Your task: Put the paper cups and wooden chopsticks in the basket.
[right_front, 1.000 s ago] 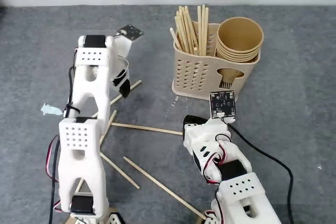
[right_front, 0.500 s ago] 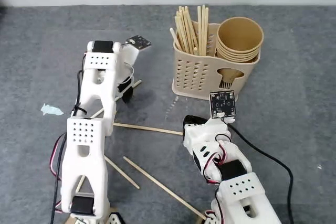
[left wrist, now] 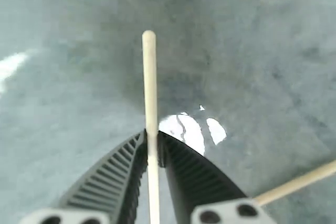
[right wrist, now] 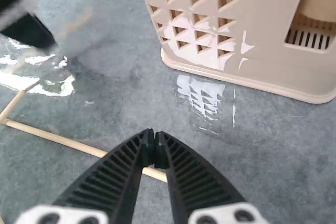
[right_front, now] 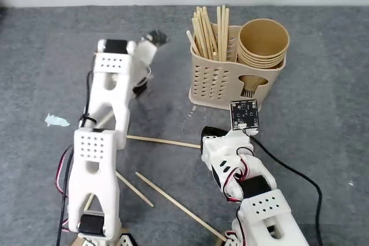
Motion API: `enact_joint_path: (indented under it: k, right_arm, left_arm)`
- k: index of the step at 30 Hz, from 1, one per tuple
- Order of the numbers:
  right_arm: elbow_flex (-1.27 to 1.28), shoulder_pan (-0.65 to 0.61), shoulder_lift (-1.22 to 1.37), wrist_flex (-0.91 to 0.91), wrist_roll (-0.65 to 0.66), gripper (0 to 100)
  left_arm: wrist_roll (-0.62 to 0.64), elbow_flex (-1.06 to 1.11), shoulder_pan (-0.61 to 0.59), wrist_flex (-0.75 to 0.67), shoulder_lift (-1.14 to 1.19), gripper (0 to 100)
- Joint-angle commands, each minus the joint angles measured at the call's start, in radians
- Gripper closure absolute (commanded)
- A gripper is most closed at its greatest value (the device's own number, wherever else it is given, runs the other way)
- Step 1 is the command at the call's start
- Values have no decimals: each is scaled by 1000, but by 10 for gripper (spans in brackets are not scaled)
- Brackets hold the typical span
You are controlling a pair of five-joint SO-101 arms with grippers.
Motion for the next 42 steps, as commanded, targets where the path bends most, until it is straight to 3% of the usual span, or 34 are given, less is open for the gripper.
enact_joint_path:
  k: [1, 9, 14, 18, 30, 36, 42]
  right_arm:
    - [-5, -2, -22, -19, -2, 989]
    - [-5, -2, -22, -19, 0, 989]
    - [-5, -2, -22, -19, 0, 989]
    - [-5, -2, -22, -19, 0, 989]
    - [-5, -2, -22, -19, 0, 989]
    - [-5, -1, -22, -19, 0, 989]
    - [-5, 2, -22, -19, 0, 989]
  left_arm:
    - [37, 5, 3, 14, -218, 988]
    - [137, 87, 20, 12, -543, 987]
    - [410, 82, 57, -6, -692, 985]
    - [509, 84, 91, -81, -773, 986]
    - [858, 91, 158, -566, -870, 987]
    - [937, 130, 247, -706, -868, 988]
    - [994, 334, 285, -942, -879, 989]
